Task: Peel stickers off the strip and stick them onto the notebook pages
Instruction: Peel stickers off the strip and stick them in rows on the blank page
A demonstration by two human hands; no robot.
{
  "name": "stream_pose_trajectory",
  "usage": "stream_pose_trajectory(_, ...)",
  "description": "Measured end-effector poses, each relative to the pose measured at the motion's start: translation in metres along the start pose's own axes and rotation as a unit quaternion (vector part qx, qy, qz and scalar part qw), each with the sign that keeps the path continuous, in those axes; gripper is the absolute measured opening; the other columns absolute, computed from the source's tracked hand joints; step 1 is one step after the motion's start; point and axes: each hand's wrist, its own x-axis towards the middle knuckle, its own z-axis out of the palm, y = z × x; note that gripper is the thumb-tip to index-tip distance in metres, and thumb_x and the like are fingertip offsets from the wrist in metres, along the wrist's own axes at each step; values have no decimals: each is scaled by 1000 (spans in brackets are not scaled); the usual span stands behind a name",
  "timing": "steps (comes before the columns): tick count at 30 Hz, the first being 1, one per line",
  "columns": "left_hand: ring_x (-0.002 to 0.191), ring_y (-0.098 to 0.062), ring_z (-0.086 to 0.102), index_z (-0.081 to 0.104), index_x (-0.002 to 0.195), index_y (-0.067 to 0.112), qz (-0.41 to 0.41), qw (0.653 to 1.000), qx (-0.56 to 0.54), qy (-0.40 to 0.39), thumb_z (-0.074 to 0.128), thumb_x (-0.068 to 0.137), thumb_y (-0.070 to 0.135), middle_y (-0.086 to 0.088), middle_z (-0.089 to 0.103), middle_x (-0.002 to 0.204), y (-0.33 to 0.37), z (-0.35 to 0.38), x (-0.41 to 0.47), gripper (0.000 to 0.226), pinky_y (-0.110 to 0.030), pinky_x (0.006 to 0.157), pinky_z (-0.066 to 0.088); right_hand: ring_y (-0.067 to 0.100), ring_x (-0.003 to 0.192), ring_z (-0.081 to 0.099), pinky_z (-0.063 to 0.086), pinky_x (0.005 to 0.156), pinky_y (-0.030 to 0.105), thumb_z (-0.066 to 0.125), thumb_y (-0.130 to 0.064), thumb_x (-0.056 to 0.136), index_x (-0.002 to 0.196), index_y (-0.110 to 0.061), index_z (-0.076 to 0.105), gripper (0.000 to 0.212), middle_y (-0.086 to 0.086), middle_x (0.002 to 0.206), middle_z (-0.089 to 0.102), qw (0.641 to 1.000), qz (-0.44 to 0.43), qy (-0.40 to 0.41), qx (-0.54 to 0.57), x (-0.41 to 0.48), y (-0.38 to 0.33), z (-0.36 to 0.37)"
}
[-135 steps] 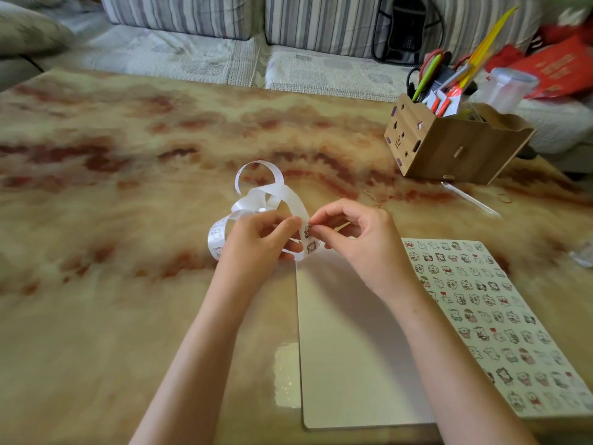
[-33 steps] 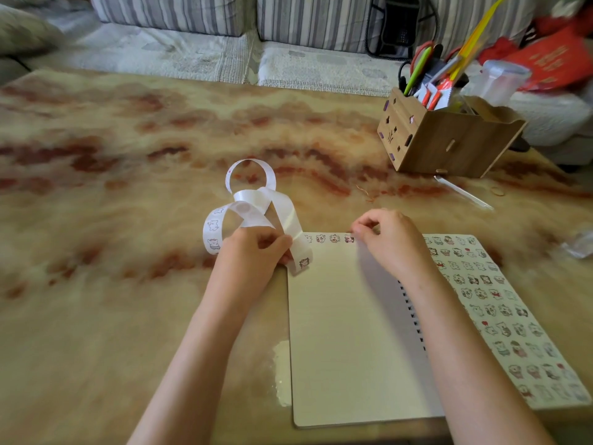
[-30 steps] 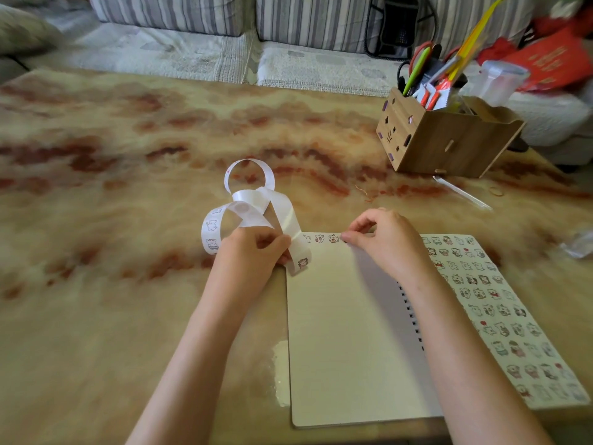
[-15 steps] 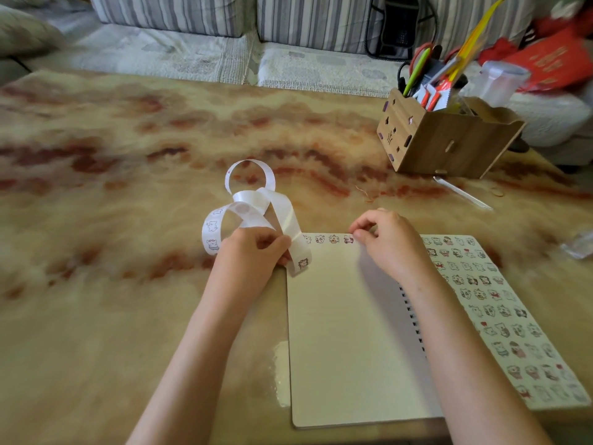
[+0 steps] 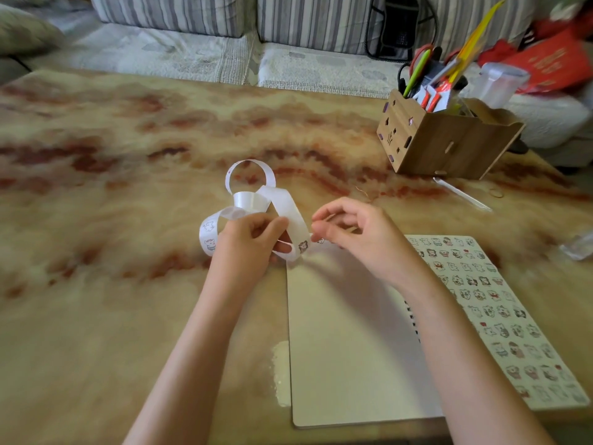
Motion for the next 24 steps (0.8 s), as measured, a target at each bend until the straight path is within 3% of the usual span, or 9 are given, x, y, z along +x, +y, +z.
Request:
stream_pose_trajectory(4,61,-3,68,68,81,2,21,1000,-13,2,54,94,19,-1,71,74,2,-1,1,26,-19,58,47,-6,51,50,35,55,9,76,-16,79,91,-17,62,19,-4,76,71,1000,-8,-22,15,-2,-3,7)
stream_pose_trajectory(7,55,-1,65,67,76,6,22,999,-39,6,53,95,20,5,68,68,4,-2,2,27,-17,53,46,-1,58,52,37,57,13,78,-14,77,85,-20,61,19,-7,71,68,999,-20,4,35,0,-2,9)
stream_pose_trajectory(11,62,-8,67,70,78,7,1,993,-107,-39,48,98,27,1,73,70,8,-1,0,36,-18,59,50,7,67,58,41,64,19,77,-14,78,81,-23,66,14,-10,71,68,998,-32,33,43,2,1,9)
stream_pose_trajectory(15,77,-11,71,71,86,6,4,996,-62,-61,55,94,27,-5,75,80,4,1,0,28,-22,67,51,5,65,59,44,65,21,75,-11,80,82,-20,69,12,-8,72,67,997,-39,36,56,1,-1,9)
stream_pose_trajectory(22,65,0,66,72,78,12,15,996,-67,-49,60,91,19,4,71,66,5,0,-2,18,-9,55,45,6,65,58,49,66,31,73,-5,80,80,-17,71,13,-9,70,67,997,-59,45,37,0,-2,10)
stream_pose_trajectory(24,68,-2,67,72,80,11,15,996,-69,-47,60,90,19,-1,73,71,5,1,-2,18,-9,55,45,4,64,57,46,62,26,73,-5,81,80,-16,70,11,-9,70,67,997,-63,45,29,0,-2,10)
